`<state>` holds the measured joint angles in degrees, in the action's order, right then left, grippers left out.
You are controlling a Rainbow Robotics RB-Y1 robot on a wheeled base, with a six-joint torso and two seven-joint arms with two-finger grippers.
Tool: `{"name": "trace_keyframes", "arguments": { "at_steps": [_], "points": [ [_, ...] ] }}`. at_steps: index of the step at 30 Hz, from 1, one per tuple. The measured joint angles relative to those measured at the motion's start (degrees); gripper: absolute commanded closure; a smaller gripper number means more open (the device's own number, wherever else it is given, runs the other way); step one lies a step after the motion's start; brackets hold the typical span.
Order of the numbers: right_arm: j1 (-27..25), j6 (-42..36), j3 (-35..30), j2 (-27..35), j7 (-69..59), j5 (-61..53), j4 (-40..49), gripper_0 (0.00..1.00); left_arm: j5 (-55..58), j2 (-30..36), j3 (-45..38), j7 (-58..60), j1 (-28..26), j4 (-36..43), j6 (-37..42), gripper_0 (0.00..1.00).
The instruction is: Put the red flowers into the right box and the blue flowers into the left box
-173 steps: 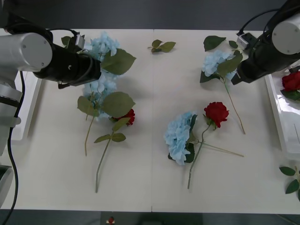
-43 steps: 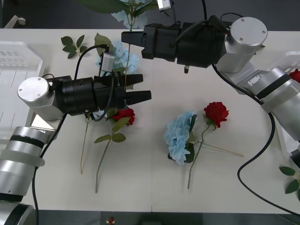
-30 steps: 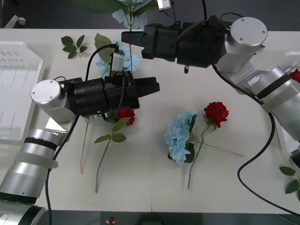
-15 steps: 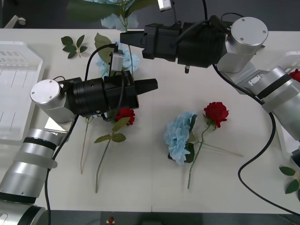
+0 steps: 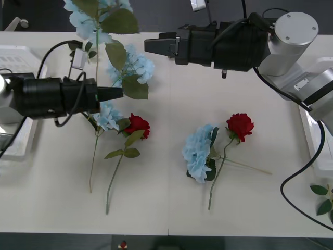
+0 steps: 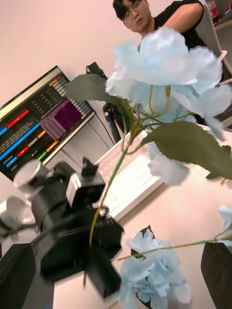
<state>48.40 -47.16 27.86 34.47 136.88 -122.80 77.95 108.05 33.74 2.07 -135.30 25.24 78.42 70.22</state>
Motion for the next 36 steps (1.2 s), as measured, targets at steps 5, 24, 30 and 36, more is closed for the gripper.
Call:
{"name": "trace_keyframes", "arguments": {
  "at_steps": [5, 24, 30, 36],
  "points": [
    [0.0, -5.5, 0.0, 5.7, 0.0, 0.0, 1.5, 0.00, -1.5, 11.0, -3.2, 7.5, 0.0, 0.0, 3.2, 1.00],
    [-0.6, -6.1, 12.6, 35.1, -67.3, 13.8, 25.8, 0.00, -27.5, 25.4, -29.4, 13.7, -17.0, 0.6, 0.0, 1.00],
    [-5.5, -6.7, 11.4, 38.0, -88.1, 26.5, 34.4, 0.00, -32.7, 24.2, -25.7, 13.7, -22.6, 0.6, -12.5, 1.00],
    [-12.2, -7.8, 11.2, 40.4, -102.1, 37.6, 40.2, 0.00, -36.9, 19.5, -21.1, 13.7, -23.3, -2.1, -22.5, 1.00]
  ]
}}
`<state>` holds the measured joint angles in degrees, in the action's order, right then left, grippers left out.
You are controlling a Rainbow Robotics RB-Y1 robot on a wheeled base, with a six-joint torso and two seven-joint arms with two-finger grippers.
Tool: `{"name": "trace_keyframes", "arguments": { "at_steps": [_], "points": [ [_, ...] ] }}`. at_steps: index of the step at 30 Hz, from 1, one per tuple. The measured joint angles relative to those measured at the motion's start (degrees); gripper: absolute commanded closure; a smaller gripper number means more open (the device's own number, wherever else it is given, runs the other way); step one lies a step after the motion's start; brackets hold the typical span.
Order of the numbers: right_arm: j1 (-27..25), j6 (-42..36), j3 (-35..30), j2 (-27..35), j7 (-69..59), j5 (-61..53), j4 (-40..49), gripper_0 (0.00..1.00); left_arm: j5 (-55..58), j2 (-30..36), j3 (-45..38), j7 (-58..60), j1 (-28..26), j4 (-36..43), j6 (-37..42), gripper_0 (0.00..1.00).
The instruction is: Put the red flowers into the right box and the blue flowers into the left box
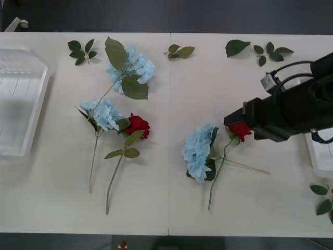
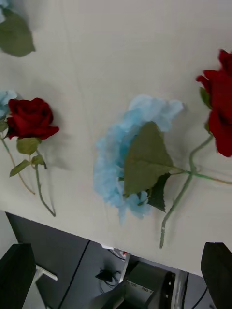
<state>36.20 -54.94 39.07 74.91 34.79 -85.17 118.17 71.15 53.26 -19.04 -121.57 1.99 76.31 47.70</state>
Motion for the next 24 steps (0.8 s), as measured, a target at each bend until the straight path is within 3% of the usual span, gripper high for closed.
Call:
{"name": "trace_keyframes", "arguments": {
  "at_steps": [6, 10, 14, 18, 22, 24],
  "points": [
    [-5.7, -0.1, 0.2, 0.2, -6.4, 7.9, 0.3, 0.00, 0.0, -0.8, 4.9, 0.0, 0.4, -4.1, -4.2, 1.00],
    [-6.3, 0.3, 3.4, -0.1, -11.2, 13.8, -0.7, 0.00, 0.0, -0.8, 5.0, 0.0, 0.5, -4.3, -4.2, 0.95],
    [-5.6, 1.1, 8.1, -1.9, -11.8, 19.0, -3.6, 0.00, 0.0, -0.8, 5.0, 0.0, 0.5, -4.3, -4.2, 0.67],
    [-4.5, 2.1, 11.2, -5.1, -11.8, 22.7, -6.8, 0.00, 0.9, -0.8, 5.0, 0.0, 0.5, -4.3, -4.1, 0.55],
    [-4.3, 2.5, 11.2, -8.2, -11.8, 23.5, -9.2, 0.00, 2.7, -0.8, 4.8, -0.1, 0.7, -4.3, -1.3, 0.29],
    [-4.3, 2.5, 10.8, -9.5, -11.8, 23.6, -10.1, 0.00, 4.5, -0.8, 3.8, -0.2, 1.3, -4.3, 3.2, 0.20]
  ]
}}
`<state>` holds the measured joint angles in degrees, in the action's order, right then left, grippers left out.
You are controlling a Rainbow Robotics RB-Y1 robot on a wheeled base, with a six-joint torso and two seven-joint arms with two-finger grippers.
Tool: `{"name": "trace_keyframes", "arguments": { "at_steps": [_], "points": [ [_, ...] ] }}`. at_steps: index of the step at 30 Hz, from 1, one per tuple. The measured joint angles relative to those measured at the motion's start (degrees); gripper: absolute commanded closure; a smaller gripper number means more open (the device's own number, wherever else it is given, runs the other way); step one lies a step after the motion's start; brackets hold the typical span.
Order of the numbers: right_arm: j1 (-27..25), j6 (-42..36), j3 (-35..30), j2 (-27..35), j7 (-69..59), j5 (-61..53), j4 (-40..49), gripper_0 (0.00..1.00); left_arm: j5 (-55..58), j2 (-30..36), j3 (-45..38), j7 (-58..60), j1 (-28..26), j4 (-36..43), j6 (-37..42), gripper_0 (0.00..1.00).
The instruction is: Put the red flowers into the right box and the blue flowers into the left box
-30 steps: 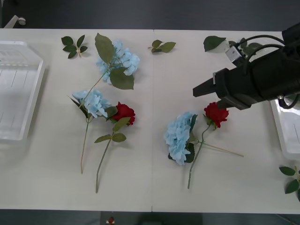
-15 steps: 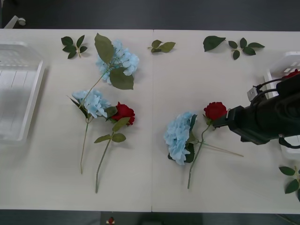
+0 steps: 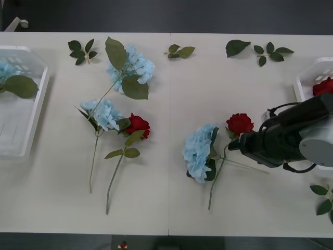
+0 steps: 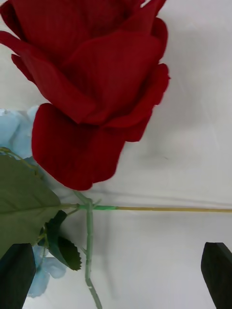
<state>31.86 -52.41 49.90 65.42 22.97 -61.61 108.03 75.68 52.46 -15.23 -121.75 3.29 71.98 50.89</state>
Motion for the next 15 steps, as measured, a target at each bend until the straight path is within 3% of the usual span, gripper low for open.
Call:
{"name": "trace_keyframes", "arguments": {
  "at_steps": [3, 10, 15],
  "points": [
    [0.1, 0.0, -0.2, -1.7, 0.0, 0.7, -1.2, 0.00, 2.2, 0.0, -2.7, -0.3, 1.3, 1.0, 7.8, 0.10],
    [4.9, 3.2, 6.7, -3.9, 0.0, 3.7, -5.5, 0.00, 8.4, 0.0, -8.5, -0.3, 5.5, 9.1, 25.6, 0.09],
    [6.7, 4.2, 9.7, -4.2, 0.0, 3.8, -7.5, 0.00, 9.8, 0.0, -6.5, -0.3, 13.2, 9.5, 30.2, 0.09]
  ]
}}
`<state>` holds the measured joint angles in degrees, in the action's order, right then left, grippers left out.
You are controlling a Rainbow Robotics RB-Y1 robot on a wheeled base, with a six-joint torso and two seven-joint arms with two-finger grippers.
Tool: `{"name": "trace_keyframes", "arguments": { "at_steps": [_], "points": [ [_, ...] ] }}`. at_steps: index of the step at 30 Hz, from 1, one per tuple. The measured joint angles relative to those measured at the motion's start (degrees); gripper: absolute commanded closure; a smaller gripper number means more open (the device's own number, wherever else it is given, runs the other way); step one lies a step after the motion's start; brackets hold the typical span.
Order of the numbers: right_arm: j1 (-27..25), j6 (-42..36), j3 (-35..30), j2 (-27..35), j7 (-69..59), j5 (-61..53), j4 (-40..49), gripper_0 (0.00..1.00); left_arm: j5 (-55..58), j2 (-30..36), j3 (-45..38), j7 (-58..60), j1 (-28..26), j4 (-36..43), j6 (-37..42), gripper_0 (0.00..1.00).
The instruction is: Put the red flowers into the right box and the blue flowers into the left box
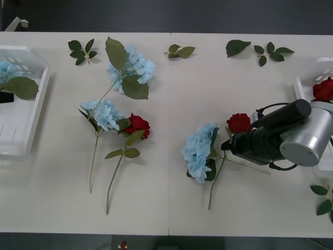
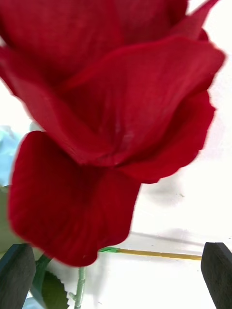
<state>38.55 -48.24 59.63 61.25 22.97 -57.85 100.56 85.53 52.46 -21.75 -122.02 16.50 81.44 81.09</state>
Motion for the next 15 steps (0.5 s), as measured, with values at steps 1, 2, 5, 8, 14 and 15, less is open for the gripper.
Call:
{"name": "trace_keyframes", "arguments": {
  "at_steps": [1, 2, 5, 8, 14, 15],
  "points": [
    [-0.1, -0.1, -0.3, -0.2, 0.0, 0.0, -0.3, 0.00, 0.0, 0.0, 1.7, 0.3, 2.0, 0.0, 0.3, 0.08],
    [-0.2, 0.0, -0.7, -0.5, 0.0, 0.0, -0.6, 0.00, 0.0, 0.0, 3.7, 1.0, 4.1, 0.0, 0.3, 0.08],
    [-0.5, 0.0, -1.9, -1.3, 0.0, 0.0, -1.5, 0.00, -2.3, 0.0, 12.3, 8.0, 10.3, 0.0, -0.2, 0.05],
    [-0.5, 0.6, -2.1, -1.7, 0.0, 0.0, -2.5, 0.00, -7.8, -1.9, 20.5, 18.4, 15.8, 0.0, -2.6, 0.00],
    [0.2, 1.7, 0.2, -1.9, 0.0, 0.0, -4.0, 0.01, -20.4, -14.1, 24.1, 21.1, 20.1, 0.0, -8.3, 0.00],
    [0.5, 2.6, 1.1, -1.9, 0.0, 0.0, -4.3, 0.02, -22.5, -16.2, 24.1, 21.7, 20.1, 0.0, -9.1, 0.00]
  ]
}}
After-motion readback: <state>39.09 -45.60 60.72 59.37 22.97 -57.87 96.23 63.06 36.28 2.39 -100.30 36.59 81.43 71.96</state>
